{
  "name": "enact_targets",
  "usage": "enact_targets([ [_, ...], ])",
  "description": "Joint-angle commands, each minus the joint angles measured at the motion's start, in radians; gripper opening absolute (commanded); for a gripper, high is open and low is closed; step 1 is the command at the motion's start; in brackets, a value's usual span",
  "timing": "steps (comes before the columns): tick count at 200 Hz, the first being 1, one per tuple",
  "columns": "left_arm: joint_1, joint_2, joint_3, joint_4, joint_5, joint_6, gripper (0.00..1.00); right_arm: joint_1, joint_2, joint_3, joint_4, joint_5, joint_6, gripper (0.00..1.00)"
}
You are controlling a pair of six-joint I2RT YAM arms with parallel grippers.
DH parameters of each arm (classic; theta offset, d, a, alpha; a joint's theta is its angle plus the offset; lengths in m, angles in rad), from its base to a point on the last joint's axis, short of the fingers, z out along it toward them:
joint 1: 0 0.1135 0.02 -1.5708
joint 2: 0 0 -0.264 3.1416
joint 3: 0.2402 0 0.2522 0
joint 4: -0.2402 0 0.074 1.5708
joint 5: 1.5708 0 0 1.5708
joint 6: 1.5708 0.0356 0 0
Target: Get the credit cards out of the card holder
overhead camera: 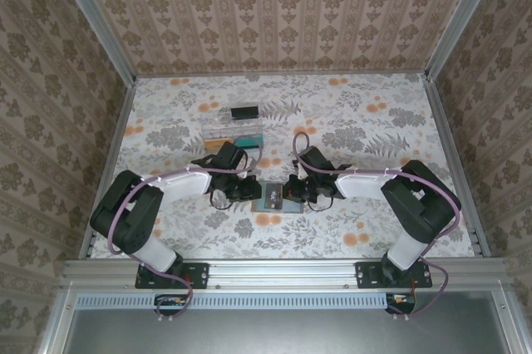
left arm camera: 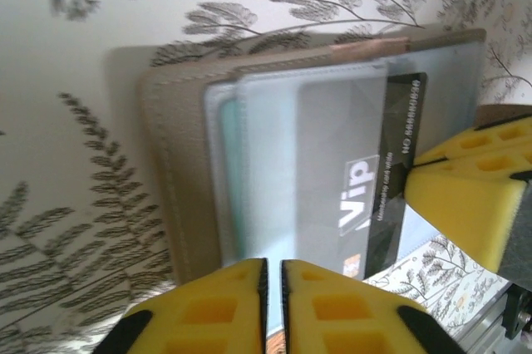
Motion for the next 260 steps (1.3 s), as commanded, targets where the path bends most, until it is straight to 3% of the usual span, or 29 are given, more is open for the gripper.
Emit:
enact_targets([
  [1,-0.015,0.033,0.030,0.015,0.014,-0.007,0.11,-0.006,0.023,0.005,0.008,-0.009,-0.004,0.11],
  [32,-0.015,0.062,0.010,0.019,0.012,-0.015,0.08,-0.003,0.044,0.013,0.038,-0.022,0.007,0.21],
  [91,-0.015,0.072,-0.001,0.019,0.015,-0.017,0.04,0.007,0.078,0.026,0.071,-0.042,0.021,0.24],
  [132,-0.010,0.060,0.001,-0.009,0.002,-0.004,0.02,0.003,0.066,0.014,0.043,-0.021,0.010,0.04],
  [260,0.027,0.028,-0.005,-0.027,0.010,0.020,0.02,-0.117,-0.131,-0.132,-0.042,-0.036,-0.078,0.04],
])
